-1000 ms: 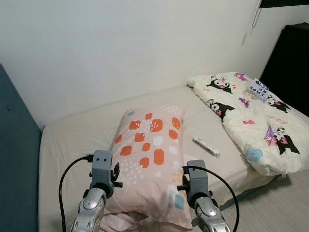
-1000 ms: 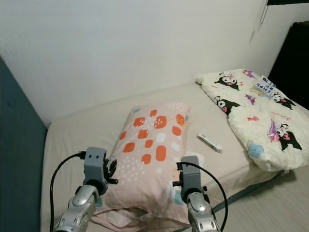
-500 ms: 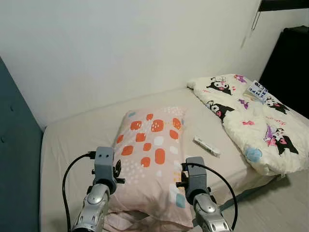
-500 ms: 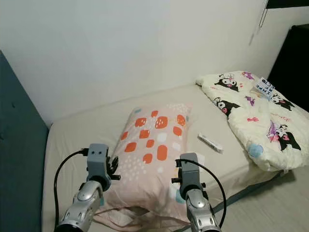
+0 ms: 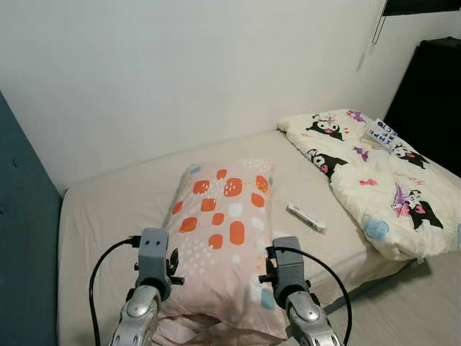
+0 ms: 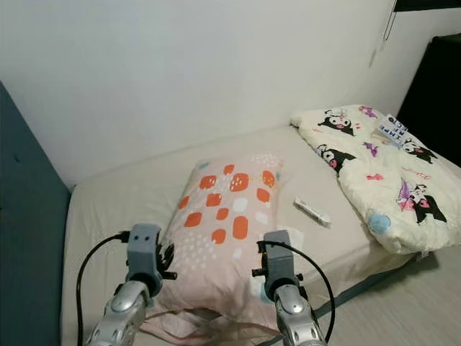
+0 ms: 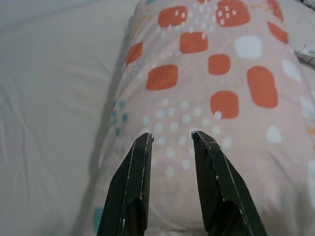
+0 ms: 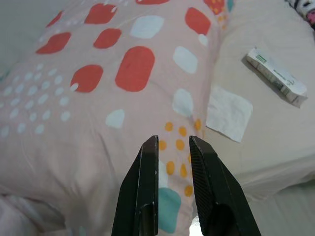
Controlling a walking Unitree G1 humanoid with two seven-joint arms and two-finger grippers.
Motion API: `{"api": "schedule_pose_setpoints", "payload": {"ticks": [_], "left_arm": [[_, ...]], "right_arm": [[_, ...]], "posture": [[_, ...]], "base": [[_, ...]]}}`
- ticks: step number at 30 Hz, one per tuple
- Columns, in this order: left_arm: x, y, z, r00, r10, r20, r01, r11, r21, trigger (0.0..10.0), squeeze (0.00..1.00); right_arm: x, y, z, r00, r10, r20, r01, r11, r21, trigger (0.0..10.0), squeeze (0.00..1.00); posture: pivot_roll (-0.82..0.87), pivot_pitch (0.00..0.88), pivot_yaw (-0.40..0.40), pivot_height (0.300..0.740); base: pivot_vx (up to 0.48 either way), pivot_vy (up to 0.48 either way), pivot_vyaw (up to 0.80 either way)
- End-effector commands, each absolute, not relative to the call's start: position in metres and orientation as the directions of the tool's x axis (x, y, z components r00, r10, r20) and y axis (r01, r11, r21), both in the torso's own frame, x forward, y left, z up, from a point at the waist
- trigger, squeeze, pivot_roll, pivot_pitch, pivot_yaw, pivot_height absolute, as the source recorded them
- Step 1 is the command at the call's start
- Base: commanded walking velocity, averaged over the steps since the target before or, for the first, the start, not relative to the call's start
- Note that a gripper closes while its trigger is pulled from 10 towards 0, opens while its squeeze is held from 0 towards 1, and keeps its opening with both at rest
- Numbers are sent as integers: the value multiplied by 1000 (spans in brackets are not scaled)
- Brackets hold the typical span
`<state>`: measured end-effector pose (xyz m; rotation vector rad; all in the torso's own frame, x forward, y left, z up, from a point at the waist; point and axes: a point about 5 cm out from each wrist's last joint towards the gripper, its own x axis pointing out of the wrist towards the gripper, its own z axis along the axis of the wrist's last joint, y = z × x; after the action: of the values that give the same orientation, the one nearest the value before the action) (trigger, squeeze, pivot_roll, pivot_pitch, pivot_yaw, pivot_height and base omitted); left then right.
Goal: Clean up the room
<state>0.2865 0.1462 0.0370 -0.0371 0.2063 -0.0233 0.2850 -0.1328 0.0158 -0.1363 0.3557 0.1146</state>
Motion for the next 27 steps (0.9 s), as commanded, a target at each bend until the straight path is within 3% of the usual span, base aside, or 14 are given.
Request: {"api": "schedule_pose_setpoints", "payload": {"ticks": [1,20,27], "left_arm": [[285,149,38,981,-19,-193,14,999,-30,10000,0],[289,148,43,983,-1,-181,-8,999,-47,10000,0],[286,148,43,985,-11,-175,3,999,-47,10000,0]], "right_arm": [[282,-130,13,926,102,-364,-155,980,-121,10000,0],[286,-126,17,935,106,-338,-144,986,-89,10000,0],[286,-124,19,937,125,-327,-149,988,-49,10000,0]], "posture": [[-2,39,-9,740],[-1,37,-9,740],[-3,42,-11,740]], "base": [[0,0,800],[0,0,759],[0,0,0]]}}
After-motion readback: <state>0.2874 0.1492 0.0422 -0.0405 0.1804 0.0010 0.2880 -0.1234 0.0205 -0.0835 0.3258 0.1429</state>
